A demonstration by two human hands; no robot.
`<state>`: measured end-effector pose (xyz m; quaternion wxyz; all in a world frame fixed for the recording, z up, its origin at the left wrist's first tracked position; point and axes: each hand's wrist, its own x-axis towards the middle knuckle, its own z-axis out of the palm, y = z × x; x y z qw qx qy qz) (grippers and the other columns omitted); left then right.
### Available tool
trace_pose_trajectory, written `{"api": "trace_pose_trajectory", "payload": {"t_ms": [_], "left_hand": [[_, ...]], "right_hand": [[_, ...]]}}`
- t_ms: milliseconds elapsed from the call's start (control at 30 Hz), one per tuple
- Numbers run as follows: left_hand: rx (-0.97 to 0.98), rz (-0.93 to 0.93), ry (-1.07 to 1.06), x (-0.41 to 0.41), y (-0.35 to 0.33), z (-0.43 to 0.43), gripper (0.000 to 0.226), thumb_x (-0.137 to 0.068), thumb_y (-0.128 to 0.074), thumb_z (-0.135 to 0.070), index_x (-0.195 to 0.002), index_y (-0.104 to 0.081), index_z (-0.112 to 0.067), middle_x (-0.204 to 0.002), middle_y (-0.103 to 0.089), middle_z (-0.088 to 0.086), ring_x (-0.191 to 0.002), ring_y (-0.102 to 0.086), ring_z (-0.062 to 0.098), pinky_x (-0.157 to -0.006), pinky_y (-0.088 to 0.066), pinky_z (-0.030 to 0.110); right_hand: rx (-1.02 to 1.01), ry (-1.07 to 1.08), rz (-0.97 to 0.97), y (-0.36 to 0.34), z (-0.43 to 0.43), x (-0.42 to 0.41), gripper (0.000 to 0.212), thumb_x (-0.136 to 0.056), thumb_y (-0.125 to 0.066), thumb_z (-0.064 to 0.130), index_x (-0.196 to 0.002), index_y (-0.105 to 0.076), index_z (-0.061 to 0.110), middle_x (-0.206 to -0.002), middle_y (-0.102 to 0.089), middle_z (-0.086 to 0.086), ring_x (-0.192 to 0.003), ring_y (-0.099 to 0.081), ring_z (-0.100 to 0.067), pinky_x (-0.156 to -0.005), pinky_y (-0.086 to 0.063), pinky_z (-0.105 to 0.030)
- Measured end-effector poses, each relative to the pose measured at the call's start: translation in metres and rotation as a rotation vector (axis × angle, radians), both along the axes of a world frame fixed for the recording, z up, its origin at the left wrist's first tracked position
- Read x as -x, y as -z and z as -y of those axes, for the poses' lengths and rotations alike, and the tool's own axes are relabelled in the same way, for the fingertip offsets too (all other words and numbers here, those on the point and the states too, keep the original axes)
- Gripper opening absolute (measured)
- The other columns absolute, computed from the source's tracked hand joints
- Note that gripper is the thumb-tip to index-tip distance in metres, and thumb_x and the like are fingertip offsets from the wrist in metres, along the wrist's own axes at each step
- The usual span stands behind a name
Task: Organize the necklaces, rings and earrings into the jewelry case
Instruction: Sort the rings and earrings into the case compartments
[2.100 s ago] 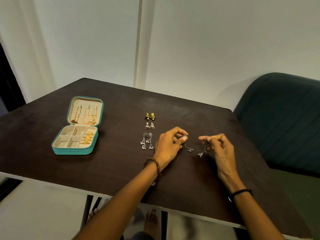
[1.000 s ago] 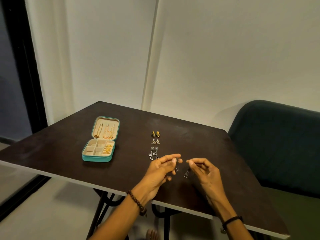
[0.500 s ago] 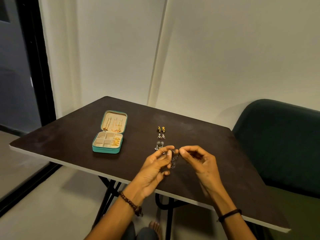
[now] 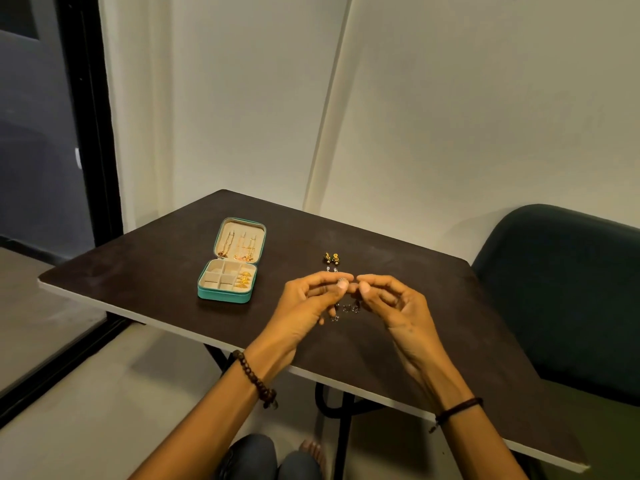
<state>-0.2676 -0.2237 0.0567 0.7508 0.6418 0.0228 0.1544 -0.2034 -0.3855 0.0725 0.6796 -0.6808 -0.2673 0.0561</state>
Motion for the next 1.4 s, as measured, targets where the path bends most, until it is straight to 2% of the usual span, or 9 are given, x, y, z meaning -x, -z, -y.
{"api": "trace_pose_trajectory", "payload": {"t_ms": [200, 300, 467, 733, 833, 967, 1133, 1267, 1400], "left_hand": [[0.027, -0.065, -0.029, 0.003, 0.0, -0.017, 0.019, -0.092, -0.07, -0.028, -0.109, -0.077, -0.025, -0.086, -0.075, -0.007, -0.062, -0.054, 0.002, -0.054, -0.04, 0.016], [0.148, -0.154, -0.036, 0.003, -0.002, -0.029, 0.025, -0.093, -0.065, -0.037, -0.111, -0.076, -0.022, -0.101, -0.077, -0.002, -0.059, -0.055, 0.004, -0.056, -0.04, 0.018], [0.241, -0.226, 0.009, 0.006, 0.001, -0.057, 0.043, -0.097, -0.05, -0.052, -0.115, -0.074, -0.021, -0.109, -0.076, -0.004, -0.059, -0.055, 0.006, -0.061, -0.04, 0.019], [0.269, -0.195, -0.066, 0.009, 0.006, -0.095, 0.04, -0.099, -0.048, -0.048, -0.112, -0.073, -0.021, -0.108, -0.077, 0.001, -0.072, -0.059, 0.01, -0.064, -0.041, 0.024], [0.261, -0.168, -0.141, 0.009, 0.003, -0.111, 0.032, -0.098, -0.053, -0.044, -0.119, -0.065, -0.023, -0.104, -0.077, -0.001, -0.084, -0.064, 0.009, -0.067, -0.043, 0.026], [0.098, -0.198, -0.243, 0.011, -0.001, -0.133, 0.039, -0.085, -0.071, -0.044, -0.12, -0.07, -0.026, -0.109, -0.074, -0.006, -0.106, -0.062, 0.008, -0.087, -0.045, 0.027], [-0.109, -0.163, -0.269, 0.011, -0.007, -0.162, 0.026, -0.085, -0.076, -0.019, -0.111, -0.075, -0.019, -0.109, -0.076, 0.0, -0.097, -0.071, 0.008, -0.074, -0.054, 0.018], [-0.165, -0.168, -0.319, 0.002, -0.003, -0.193, 0.021, -0.086, -0.075, -0.011, -0.105, -0.075, -0.017, -0.102, -0.077, 0.003, -0.092, -0.075, 0.013, -0.088, -0.06, 0.037], [-0.206, -0.165, -0.38, -0.006, 0.004, -0.214, 0.02, -0.087, -0.074, -0.012, -0.107, -0.074, -0.017, -0.097, -0.078, 0.003, -0.093, -0.075, 0.015, -0.09, -0.059, 0.041]], "right_hand": [[-0.003, -0.003, -0.13, -0.004, -0.019, -0.001, 0.024, -0.085, -0.076, 0.015, -0.107, -0.077, 0.005, -0.101, -0.078, -0.01, -0.103, -0.073, -0.021, -0.09, -0.055, -0.025], [-0.007, -0.001, -0.277, -0.005, -0.033, -0.004, 0.021, -0.087, -0.074, 0.021, -0.103, -0.079, 0.008, -0.104, -0.077, -0.011, -0.101, -0.07, -0.021, -0.096, -0.053, -0.033], [-0.111, -0.055, -0.511, -0.005, -0.057, -0.005, 0.04, -0.097, -0.061, 0.037, -0.111, -0.074, 0.002, -0.108, -0.076, -0.016, -0.101, -0.073, -0.022, -0.091, -0.056, -0.029], [-0.108, -0.144, -0.584, -0.006, -0.096, -0.009, 0.055, -0.1, -0.049, 0.048, -0.116, -0.071, 0.001, -0.112, -0.075, -0.016, -0.108, -0.072, -0.024, -0.094, -0.052, -0.033], [-0.093, -0.176, -0.578, -0.005, -0.113, -0.012, 0.054, -0.101, -0.049, 0.047, -0.117, -0.071, 0.0, -0.112, -0.075, -0.017, -0.107, -0.072, -0.026, -0.095, -0.053, -0.033], [-0.077, -0.217, -0.553, -0.005, -0.14, -0.014, 0.035, -0.096, -0.064, 0.033, -0.112, -0.073, 0.004, -0.11, -0.076, -0.016, -0.107, -0.072, -0.026, -0.096, -0.053, -0.034], [0.046, -0.188, -0.315, 0.001, -0.171, -0.019, 0.027, -0.091, -0.072, 0.013, -0.116, -0.069, 0.004, -0.105, -0.077, -0.013, -0.104, -0.073, -0.025, -0.094, -0.057, -0.036], [0.1, -0.149, -0.161, 0.006, -0.205, -0.026, 0.022, -0.096, -0.066, 0.013, -0.116, -0.065, 0.004, -0.099, -0.078, -0.011, -0.096, -0.076, -0.021, -0.084, -0.062, -0.032], [0.127, -0.124, -0.071, 0.012, -0.234, -0.034, 0.018, -0.097, -0.064, 0.014, -0.114, -0.064, 0.007, -0.102, -0.077, -0.01, -0.092, -0.076, -0.02, -0.082, -0.062, -0.035]]}}
